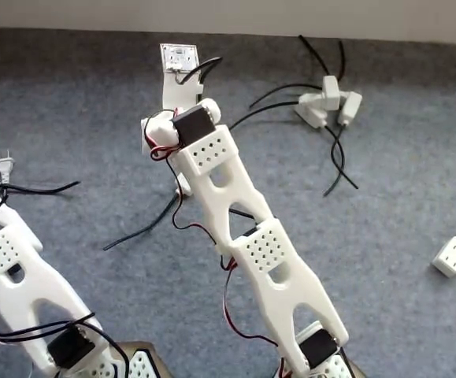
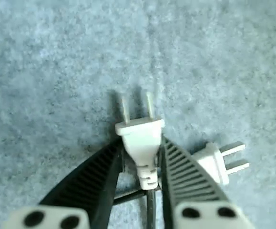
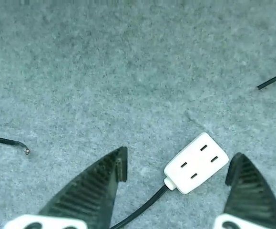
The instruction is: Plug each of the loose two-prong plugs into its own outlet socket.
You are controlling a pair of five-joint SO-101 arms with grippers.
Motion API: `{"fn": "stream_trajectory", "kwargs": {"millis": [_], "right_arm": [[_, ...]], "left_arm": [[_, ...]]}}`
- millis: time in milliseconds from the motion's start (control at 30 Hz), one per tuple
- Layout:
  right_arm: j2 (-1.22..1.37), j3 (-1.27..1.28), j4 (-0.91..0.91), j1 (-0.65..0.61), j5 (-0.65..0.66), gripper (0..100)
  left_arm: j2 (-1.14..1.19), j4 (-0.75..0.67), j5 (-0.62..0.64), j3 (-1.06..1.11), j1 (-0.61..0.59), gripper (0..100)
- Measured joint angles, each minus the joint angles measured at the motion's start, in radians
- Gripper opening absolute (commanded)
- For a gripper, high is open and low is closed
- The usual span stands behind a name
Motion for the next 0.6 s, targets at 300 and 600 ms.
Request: {"fn": "stream_trajectory", "kwargs": {"millis": [300,600], "right_arm": [[-0.15,0.0,0.005,0.071,0.0,32.4],[-0.273,0.0,0.005,0.17,0.0,32.4]], "left_arm": [[-0.129,0.055,-0.245,0.005,0.097,2],[-0.25,0.058,-0.703,0.083,0.307,2]]}}
